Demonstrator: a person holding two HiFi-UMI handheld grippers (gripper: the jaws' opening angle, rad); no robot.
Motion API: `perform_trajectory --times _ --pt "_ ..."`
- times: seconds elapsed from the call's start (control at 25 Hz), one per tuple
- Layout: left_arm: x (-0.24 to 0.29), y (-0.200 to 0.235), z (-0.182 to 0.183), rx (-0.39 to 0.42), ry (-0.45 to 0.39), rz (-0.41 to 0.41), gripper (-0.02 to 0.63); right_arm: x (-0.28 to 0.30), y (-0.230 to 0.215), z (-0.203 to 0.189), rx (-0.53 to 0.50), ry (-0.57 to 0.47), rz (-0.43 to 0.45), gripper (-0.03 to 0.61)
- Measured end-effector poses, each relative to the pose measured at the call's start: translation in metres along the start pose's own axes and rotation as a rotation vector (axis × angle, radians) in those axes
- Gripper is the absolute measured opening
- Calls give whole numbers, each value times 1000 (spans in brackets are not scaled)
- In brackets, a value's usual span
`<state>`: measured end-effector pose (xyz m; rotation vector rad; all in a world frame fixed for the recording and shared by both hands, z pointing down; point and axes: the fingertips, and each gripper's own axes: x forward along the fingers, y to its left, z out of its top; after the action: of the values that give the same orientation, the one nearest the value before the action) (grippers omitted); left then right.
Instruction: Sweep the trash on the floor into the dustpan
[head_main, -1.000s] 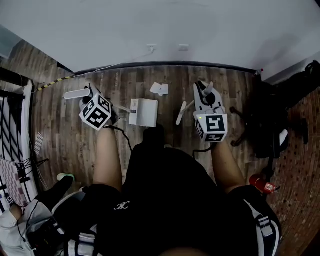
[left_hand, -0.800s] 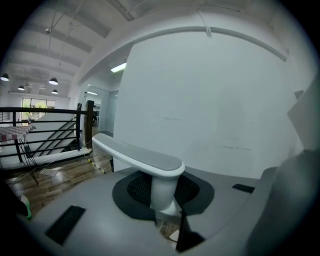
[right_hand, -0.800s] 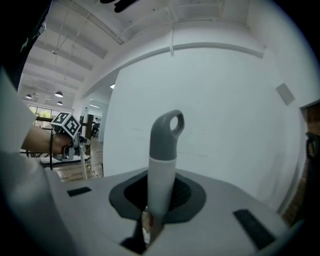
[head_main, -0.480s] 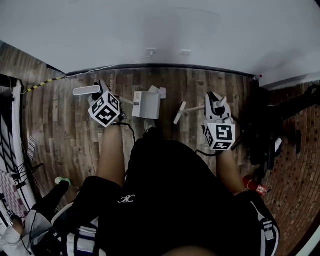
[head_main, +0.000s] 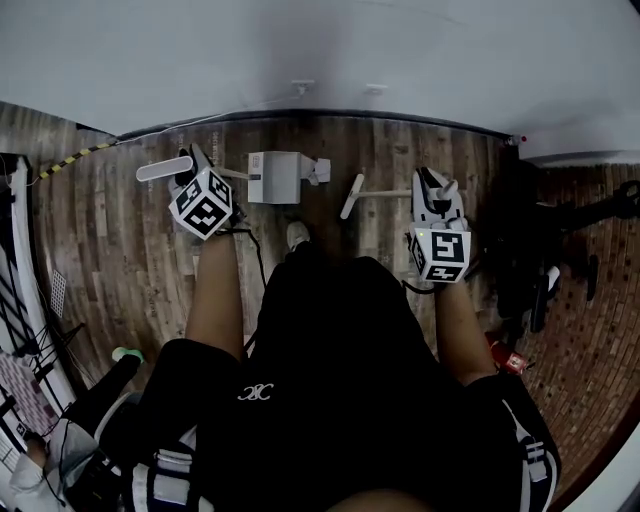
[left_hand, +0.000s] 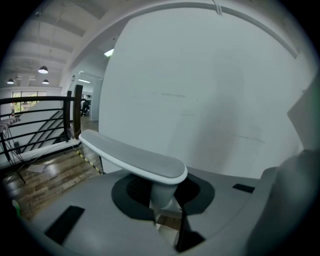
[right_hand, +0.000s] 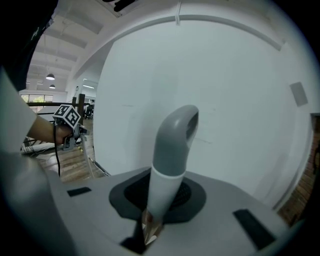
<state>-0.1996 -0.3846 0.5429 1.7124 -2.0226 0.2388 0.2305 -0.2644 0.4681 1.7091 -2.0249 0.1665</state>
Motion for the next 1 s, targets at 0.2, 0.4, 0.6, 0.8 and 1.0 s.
perform_trajectory --times 0.2,0.4,0.6,0.8,1.0 --pt "21 -2 -16 34 4 18 72 22 7 -2 -57 14 33 46" --pt "34 17 -22 8 0 96 72 44 16 -3 -137 13 94 46" --pt "47 33 -31 -18 6 166 72 80 21 -14 -221 59 179 46" --pt "50 35 -58 -27 28 211 72 108 15 -21 -258 95 213 46" --pt "52 15 -63 31 -18 187 72 130 15 -18 -241 86 201 46"
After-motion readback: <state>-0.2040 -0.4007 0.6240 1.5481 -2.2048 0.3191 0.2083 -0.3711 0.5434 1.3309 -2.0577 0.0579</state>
